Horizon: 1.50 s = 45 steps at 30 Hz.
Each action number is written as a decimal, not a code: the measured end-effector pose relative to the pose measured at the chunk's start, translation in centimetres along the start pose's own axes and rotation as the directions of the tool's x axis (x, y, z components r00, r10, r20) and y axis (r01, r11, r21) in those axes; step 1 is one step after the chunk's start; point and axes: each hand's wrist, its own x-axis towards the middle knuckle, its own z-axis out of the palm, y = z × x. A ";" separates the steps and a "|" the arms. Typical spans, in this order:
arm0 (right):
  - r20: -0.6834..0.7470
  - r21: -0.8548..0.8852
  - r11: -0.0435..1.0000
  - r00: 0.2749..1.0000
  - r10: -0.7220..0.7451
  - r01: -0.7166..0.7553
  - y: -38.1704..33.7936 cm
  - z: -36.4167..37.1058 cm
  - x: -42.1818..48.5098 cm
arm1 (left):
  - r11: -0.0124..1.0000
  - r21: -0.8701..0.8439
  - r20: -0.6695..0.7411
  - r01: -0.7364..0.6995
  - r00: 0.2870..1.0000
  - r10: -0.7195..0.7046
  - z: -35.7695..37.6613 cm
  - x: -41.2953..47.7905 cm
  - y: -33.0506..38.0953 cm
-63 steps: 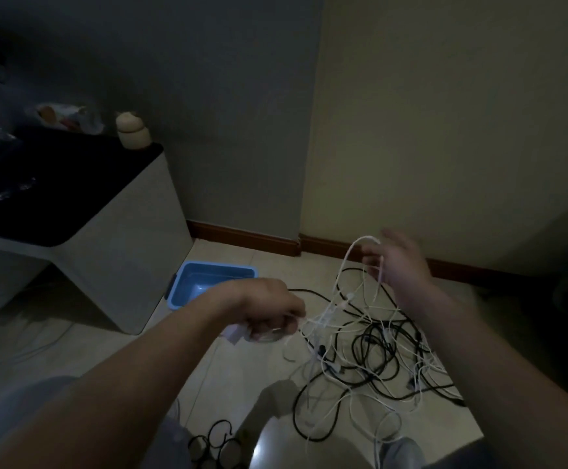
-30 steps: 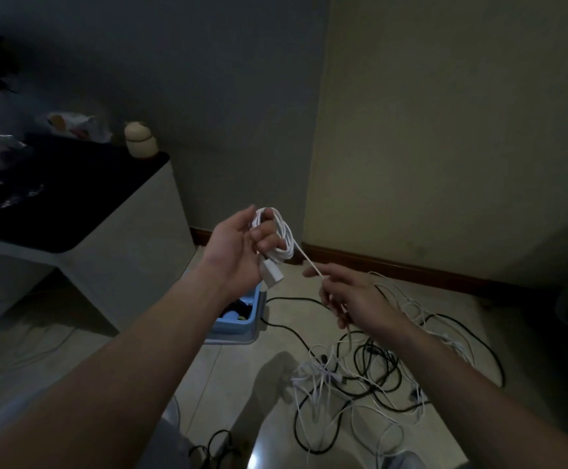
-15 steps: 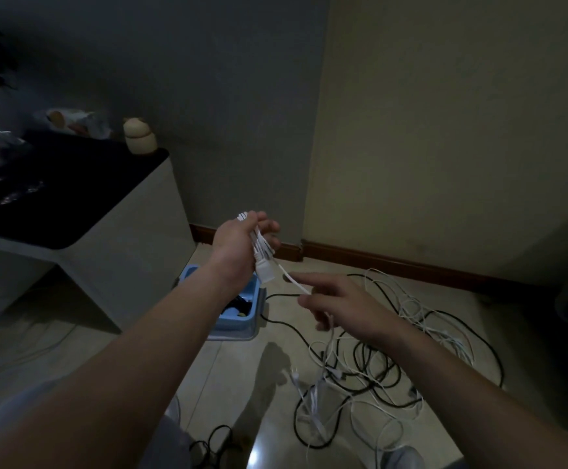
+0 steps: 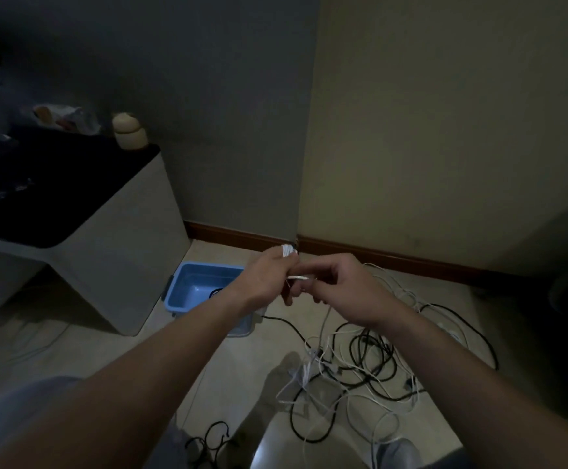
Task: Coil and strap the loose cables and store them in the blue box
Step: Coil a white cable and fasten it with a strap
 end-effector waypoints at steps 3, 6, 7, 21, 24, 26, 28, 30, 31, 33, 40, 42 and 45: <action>-0.133 0.102 0.995 0.991 0.027 -0.014 0.3 -0.3 0.1 | 0.997 -0.061 0.115 0.056 0.992 -0.048 -0.1 -0.6 0.7; -0.313 0.069 0.997 0.949 0.044 -0.024 0.8 -1.1 0.4 | 0.953 -0.194 0.293 0.234 0.941 -0.171 0.4 -1.0 1.2; -0.352 -0.004 0.999 0.936 0.032 -0.036 0.9 -1.4 0.5 | 0.945 -0.210 0.337 0.252 0.926 -0.172 0.5 -1.2 1.4; -0.220 -0.020 0.991 0.968 0.124 -0.131 2.8 -2.6 0.8 | 0.794 -0.552 0.386 0.253 0.922 -0.026 -0.7 -1.6 3.4; -0.198 -0.001 0.993 0.973 0.116 -0.119 3.3 -2.7 0.8 | 0.693 -0.667 0.383 0.273 0.924 0.005 -1.2 -1.5 3.6; -0.173 0.056 0.989 0.974 0.147 -0.139 3.5 -2.3 0.9 | 0.619 -0.733 0.368 0.281 0.930 0.014 -1.5 -1.6 3.6; -0.126 0.103 0.974 0.968 0.216 -0.204 3.7 -2.1 0.9 | 0.551 -0.786 0.346 0.279 0.938 0.017 -1.9 -1.5 3.6; -0.038 0.162 0.937 0.947 0.320 -0.310 3.9 -1.9 0.6 | 0.489 -0.831 0.308 0.264 0.951 0.009 -2.3 -1.4 3.5; 0.003 0.178 0.916 0.931 0.364 -0.359 4.0 -1.8 0.5 | 0.461 -0.852 0.283 0.250 0.959 0.002 -2.5 -1.3 3.4; 0.047 0.145 0.906 0.918 0.394 -0.397 3.9 -1.4 0.1 | 0.405 -0.889 0.225 0.212 0.974 -0.015 -2.7 -1.2 3.3; 0.013 -0.004 0.979 0.979 0.202 -0.202 2.4 0.3 -0.1 | 0.338 -0.938 0.041 0.083 0.991 -0.130 -3.2 -0.7 2.8; 0.081 0.025 0.974 0.972 0.222 -0.224 2.1 0.3 -0.1 | 0.334 -0.941 0.001 0.056 0.987 -0.163 -3.4 -0.6 2.6; 0.231 0.024 0.953 0.929 0.289 -0.303 1.6 0.3 -0.3 | 0.336 -0.941 -0.035 0.036 0.978 -0.205 -3.6 -0.4 2.5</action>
